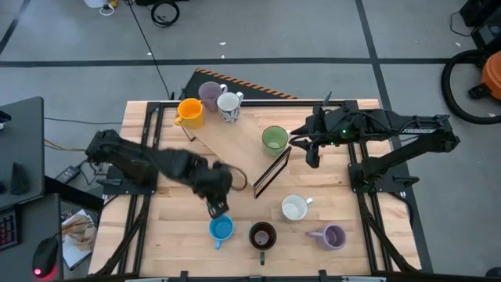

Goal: Place coffee mugs
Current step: Put the light blue mug on the shelf

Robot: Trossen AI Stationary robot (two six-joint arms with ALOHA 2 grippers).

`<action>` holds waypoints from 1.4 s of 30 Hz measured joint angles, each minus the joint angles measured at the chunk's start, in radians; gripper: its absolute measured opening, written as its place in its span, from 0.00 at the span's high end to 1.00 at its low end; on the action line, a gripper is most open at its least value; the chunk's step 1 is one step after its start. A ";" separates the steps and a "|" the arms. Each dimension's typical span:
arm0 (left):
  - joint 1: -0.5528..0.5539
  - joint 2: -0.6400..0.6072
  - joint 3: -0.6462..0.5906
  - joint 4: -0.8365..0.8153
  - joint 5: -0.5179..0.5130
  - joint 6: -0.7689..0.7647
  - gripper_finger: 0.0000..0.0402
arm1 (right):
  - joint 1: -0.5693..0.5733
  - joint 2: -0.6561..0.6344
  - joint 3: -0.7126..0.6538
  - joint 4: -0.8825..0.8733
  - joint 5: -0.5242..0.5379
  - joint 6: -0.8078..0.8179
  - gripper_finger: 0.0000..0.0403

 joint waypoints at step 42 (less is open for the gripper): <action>-0.177 0.431 0.210 -0.005 -0.084 -0.755 0.69 | 0.030 0.000 0.000 -0.051 -0.033 -0.021 0.62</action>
